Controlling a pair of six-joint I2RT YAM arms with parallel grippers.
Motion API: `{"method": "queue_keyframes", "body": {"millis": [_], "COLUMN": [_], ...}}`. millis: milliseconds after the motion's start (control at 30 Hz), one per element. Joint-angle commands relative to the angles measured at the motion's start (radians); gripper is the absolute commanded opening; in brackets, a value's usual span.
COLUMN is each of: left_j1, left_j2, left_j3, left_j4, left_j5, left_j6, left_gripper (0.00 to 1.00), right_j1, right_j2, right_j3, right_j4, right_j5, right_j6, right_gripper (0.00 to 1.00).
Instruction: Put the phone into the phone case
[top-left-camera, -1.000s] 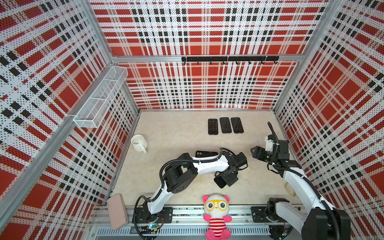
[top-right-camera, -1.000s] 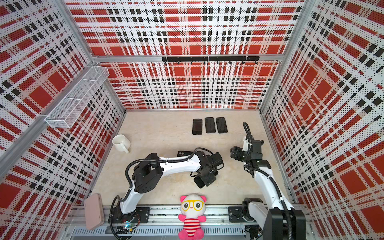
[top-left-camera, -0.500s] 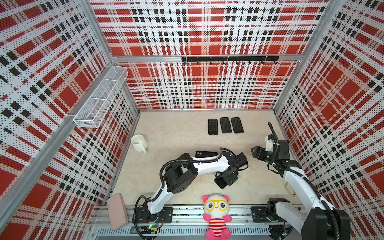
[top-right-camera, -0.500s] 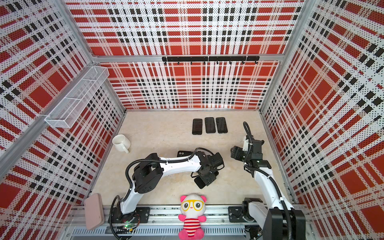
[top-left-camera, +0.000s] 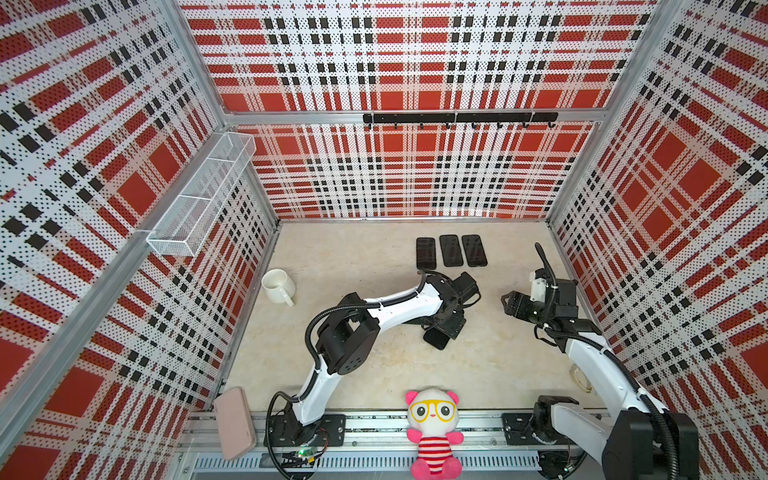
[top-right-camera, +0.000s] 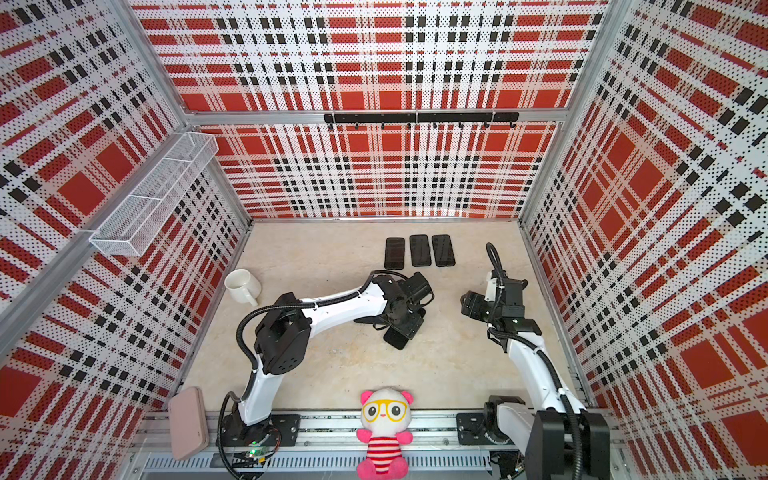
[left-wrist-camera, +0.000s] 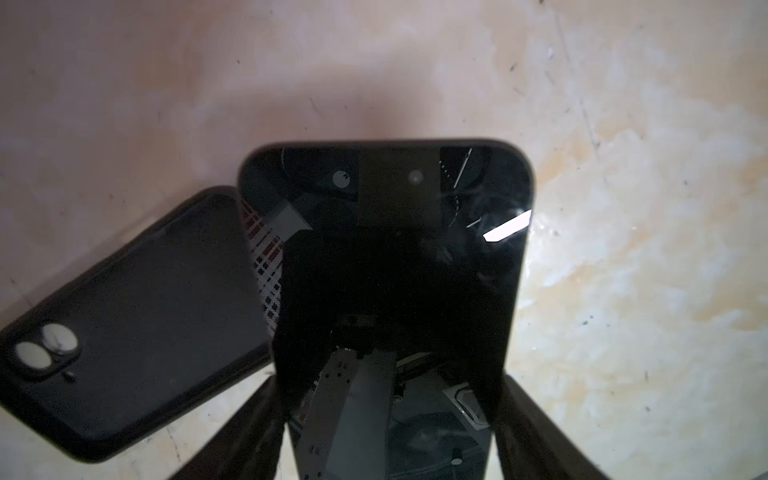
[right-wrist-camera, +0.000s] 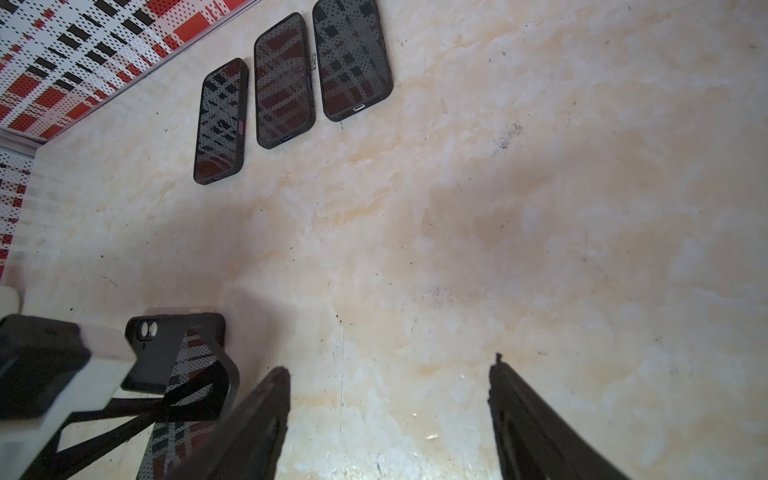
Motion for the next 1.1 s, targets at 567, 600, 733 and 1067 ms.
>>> {"method": "queue_keyframes", "body": {"millis": [567, 600, 733, 1067], "left_j1": [0.278, 0.3, 0.377, 0.372], "left_j2": [-0.301, -0.326, -0.409, -0.438], "left_j3": [-0.282, -0.302, -0.377, -0.467], "left_j4": [0.288, 0.305, 0.387, 0.547], "left_j5": [0.158, 0.172, 0.223, 0.295], "left_j6": [-0.256, -0.278, -0.385, -0.555], "left_gripper": [0.46, 0.45, 0.42, 0.42], "right_j1": [0.094, 0.147, 0.393, 0.639], "right_j2": [-0.005, -0.006, 0.028, 0.333], "right_j3": [-0.121, -0.128, -0.16, -0.154], "right_j4": [0.333, 0.364, 0.556, 1.106], "right_j5": [-0.431, -0.416, -0.304, -0.104], "right_j6": [0.111, 0.119, 0.181, 0.33], "right_gripper": [0.74, 0.73, 0.7, 0.57]}}
